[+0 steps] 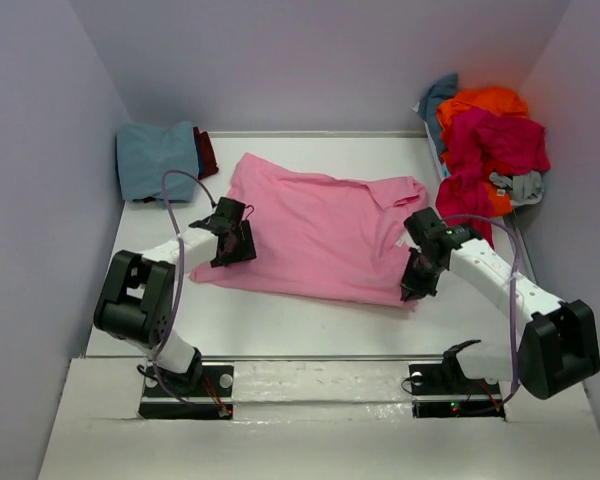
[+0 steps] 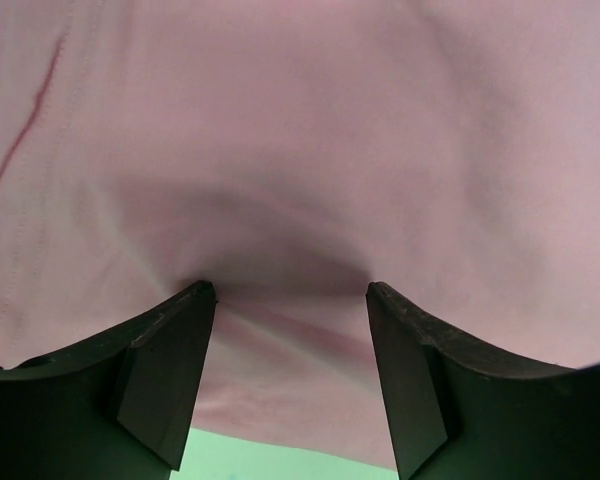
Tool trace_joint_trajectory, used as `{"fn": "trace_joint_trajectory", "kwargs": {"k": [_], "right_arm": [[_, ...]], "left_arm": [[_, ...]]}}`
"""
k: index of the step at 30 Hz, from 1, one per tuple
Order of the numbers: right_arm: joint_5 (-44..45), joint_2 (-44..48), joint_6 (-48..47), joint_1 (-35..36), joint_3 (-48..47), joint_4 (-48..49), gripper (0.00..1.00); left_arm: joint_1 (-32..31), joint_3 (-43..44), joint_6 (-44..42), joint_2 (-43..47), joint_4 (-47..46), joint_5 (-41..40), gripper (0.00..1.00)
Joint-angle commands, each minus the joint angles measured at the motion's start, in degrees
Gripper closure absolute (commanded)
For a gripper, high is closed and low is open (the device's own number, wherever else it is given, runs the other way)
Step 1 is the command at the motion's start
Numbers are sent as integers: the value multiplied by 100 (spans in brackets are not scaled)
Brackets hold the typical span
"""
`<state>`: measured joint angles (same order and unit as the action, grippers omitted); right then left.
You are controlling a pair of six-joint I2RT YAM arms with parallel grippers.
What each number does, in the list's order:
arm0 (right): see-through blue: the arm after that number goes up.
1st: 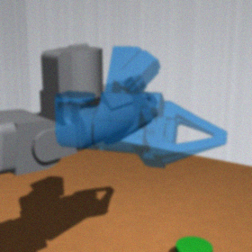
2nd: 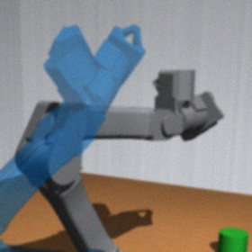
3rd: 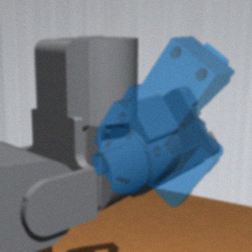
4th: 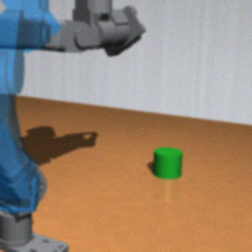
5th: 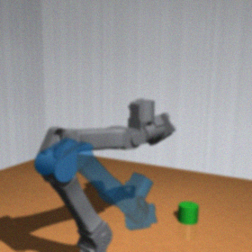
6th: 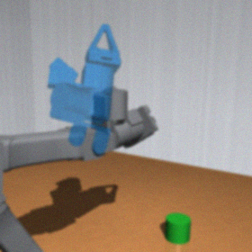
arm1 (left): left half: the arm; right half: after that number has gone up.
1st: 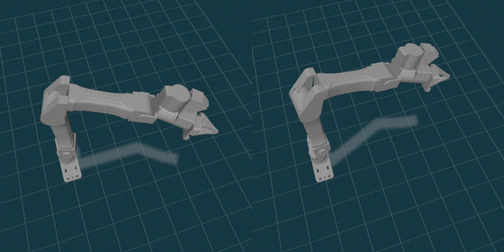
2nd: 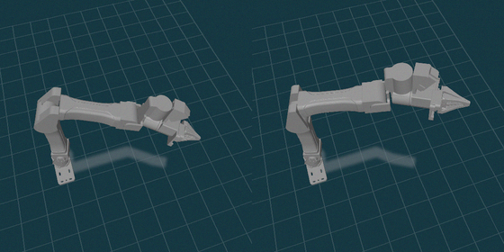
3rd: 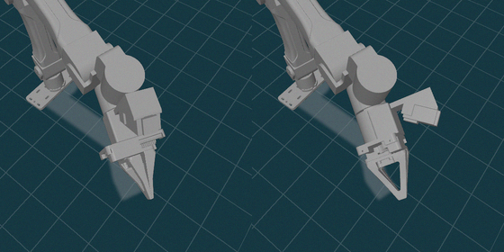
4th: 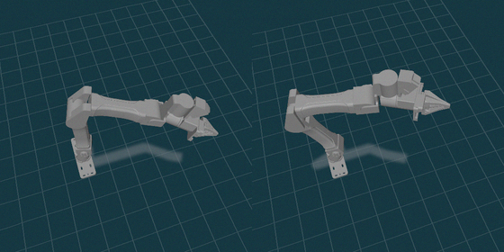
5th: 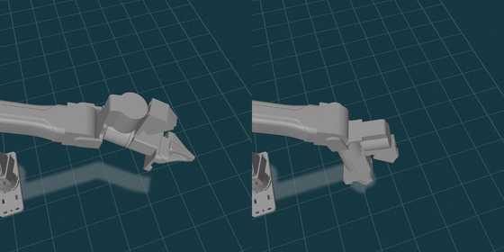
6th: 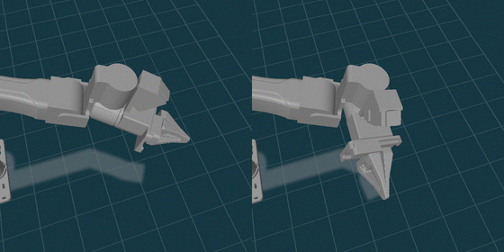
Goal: Fold and stack the t-shirts
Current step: Flatten the tshirt out
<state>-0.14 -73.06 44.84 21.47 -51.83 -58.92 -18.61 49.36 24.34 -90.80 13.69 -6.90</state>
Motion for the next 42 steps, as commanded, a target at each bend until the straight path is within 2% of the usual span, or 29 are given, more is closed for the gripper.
{"fn": "trace_joint_trajectory", "kwargs": {"k": [1, 5, 8, 9, 13, 14, 16, 18, 19, 23, 28, 38, 42], "right_arm": [[216, 318, 60, 50, 42, -551, 90], [190, 327, -19, 50, 15, -604, 90], [172, 336, -72, 50, -28, -621, 90], [146, 336, -98, 50, -46, -630, 90], [94, 353, -203, 50, -81, -674, 90], [85, 354, -221, 50, -81, -674, 90], [58, 284, -283, 50, -107, -656, 86], [23, 213, -318, 50, -152, -630, 68], [-116, 169, -353, 50, -247, -613, 59], [-12, 143, -441, 50, -625, -603, 32], [155, -349, -564, 50, -1109, -376, 30], [-100, -2062, -898, 50, -1865, 424, 42], [-205, -2642, -889, 50, -2164, 671, 47]], "left_arm": [[42, -322, 53, 546, 652, -154, 27], [-239, -182, 290, 1117, 1098, -313, 38], [-318, -6, 510, 1196, 1398, -145, 54], [-379, 3, 554, 1336, 1538, -163, 62], [-564, -120, 765, 1801, 1838, -242, 66], [-565, -94, 783, 1881, 1934, -320, 66], [-565, 3, 713, 2101, 1839, -400, 59], [-565, 143, 616, 1962, 1795, -479, 52], [-565, 361, 546, 1840, 1838, -575, 43], [-565, 811, 370, 1347, 1664, -681, 34], [-565, 1452, 194, 574, 1496, -436, 32], [-459, 2077, -87, -1087, 1022, -40, 33], [-284, 2165, -131, -1413, 969, 162, 33]]}}
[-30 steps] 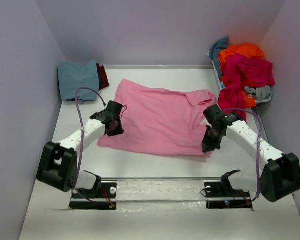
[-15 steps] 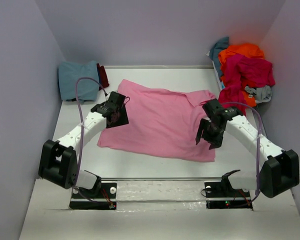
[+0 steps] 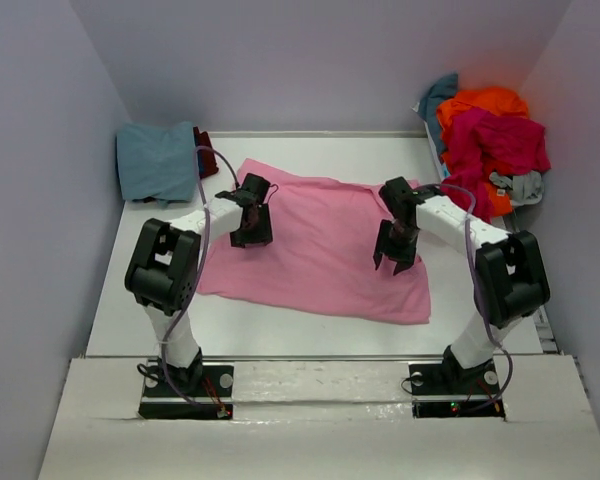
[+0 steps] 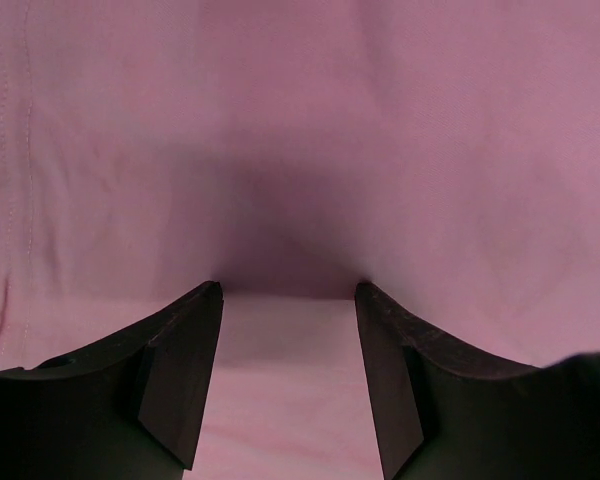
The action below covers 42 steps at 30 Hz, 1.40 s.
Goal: Fold and stack the t-shirts
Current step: Flatten the tshirt out
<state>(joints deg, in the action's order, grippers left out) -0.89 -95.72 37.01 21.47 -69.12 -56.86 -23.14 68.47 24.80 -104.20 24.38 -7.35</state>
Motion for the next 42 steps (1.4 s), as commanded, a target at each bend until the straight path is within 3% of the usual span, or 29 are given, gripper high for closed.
{"fn": "trace_joint_trajectory", "kwargs": {"k": [1, 10, 14, 28, 34, 36, 42], "right_arm": [[-140, -568, -107, 50, -575, 509, 47], [-43, -1492, -168, 50, -1077, 597, 47], [-254, -1722, -177, 50, -1060, 632, 47], [-360, -1774, -318, 50, -779, 694, 48], [-491, -1591, -405, 50, -524, 703, 48], [-544, -1441, -441, 50, -357, 694, 48], [-536, -1125, -581, 50, -76, 606, 48]], "left_arm": [[221, 220, -168, -126, -135, 269, 33], [406, -228, 7, -250, -162, 726, 33], [468, -615, 113, -171, -197, 1280, 34], [819, -2274, 306, 1279, -13, 1816, 35], [872, -2250, 543, 1876, 277, 1763, 34], [1170, -2311, 710, 2044, 278, 2123, 34], [1653, -2478, 737, 2413, 462, 2019, 34]]}}
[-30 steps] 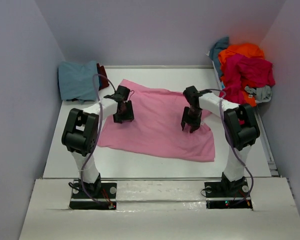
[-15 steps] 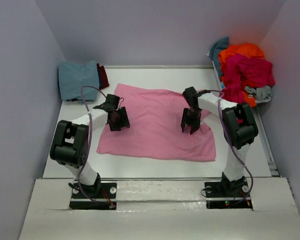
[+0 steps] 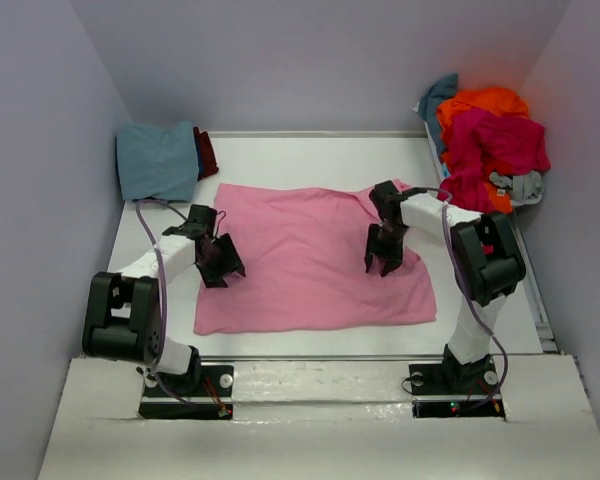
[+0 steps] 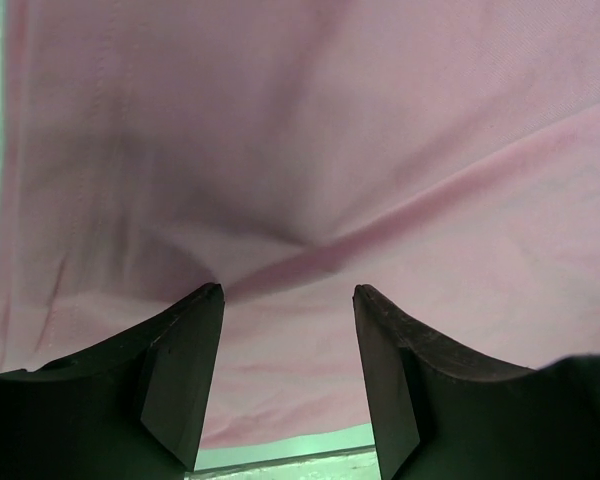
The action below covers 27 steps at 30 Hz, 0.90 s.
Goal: Fold and stack the t-shirts
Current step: Flatten the tshirt out
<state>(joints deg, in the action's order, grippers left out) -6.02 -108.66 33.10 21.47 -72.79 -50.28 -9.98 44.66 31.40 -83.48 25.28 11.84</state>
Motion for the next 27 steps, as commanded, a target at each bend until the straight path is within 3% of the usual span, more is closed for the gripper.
{"fn": "trace_joint_trajectory", "kwargs": {"k": [1, 5, 10, 22, 27], "right_arm": [[-4, 213, -190, 50, 318, -61, 48], [92, 381, -216, 50, 363, -105, 48], [276, 346, -208, 50, 196, -175, 47], [576, 504, -243, 50, -1175, -263, 46], [532, 197, -252, 50, -1562, -412, 46]], "left_arm": [[434, -124, 60, 376, 381, 143, 34], [900, -204, -20, 403, 364, 398, 34], [901, -20, -81, 227, 346, 478, 34], [752, 1404, -644, -107, 487, -576, 34], [550, 2002, -828, -773, 592, -726, 35]]}}
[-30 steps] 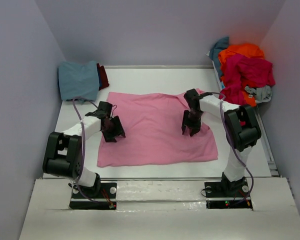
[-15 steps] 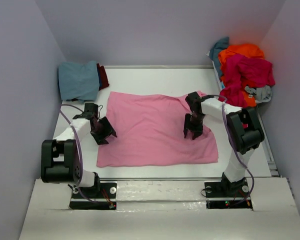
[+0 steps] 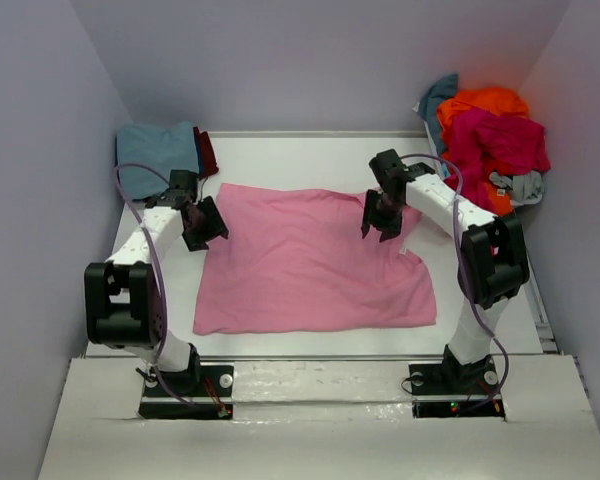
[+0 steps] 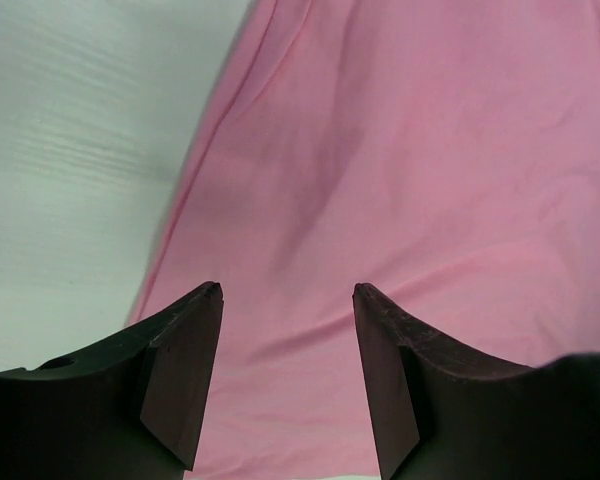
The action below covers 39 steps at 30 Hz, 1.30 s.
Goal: Fold and stack the t-shirts
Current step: Flatten the tshirt out
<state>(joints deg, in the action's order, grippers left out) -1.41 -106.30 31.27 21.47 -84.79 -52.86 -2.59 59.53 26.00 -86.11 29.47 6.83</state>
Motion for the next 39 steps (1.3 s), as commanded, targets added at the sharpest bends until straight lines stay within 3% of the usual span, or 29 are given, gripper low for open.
{"fn": "trace_joint_trajectory", "kwargs": {"k": [1, 8, 21, 27, 29, 32, 39], "right_arm": [[79, -66, -59, 50, -362, -128, 46], [422, -137, -7, 50, -257, -216, 46], [-640, -1032, -129, 50, -125, 294, 49], [-624, -1314, -103, 50, -46, 338, 58], [-606, -1402, -103, 50, -37, 303, 62], [-597, -1455, -129, 50, -81, 268, 63], [-764, -1358, -182, 163, -64, 303, 63]], "left_arm": [[-259, 586, -306, -626, 181, -278, 35], [-865, 955, -420, -1338, 199, -340, 35], [-980, 745, -254, -2182, -275, 459, 35], [-980, 393, -139, -2261, -250, 232, 51], [-980, 279, -130, -2270, -179, 12, 65], [-980, 182, -86, -2288, -65, -33, 73], [-867, -520, 89, -1937, -144, 56, 74]]}}
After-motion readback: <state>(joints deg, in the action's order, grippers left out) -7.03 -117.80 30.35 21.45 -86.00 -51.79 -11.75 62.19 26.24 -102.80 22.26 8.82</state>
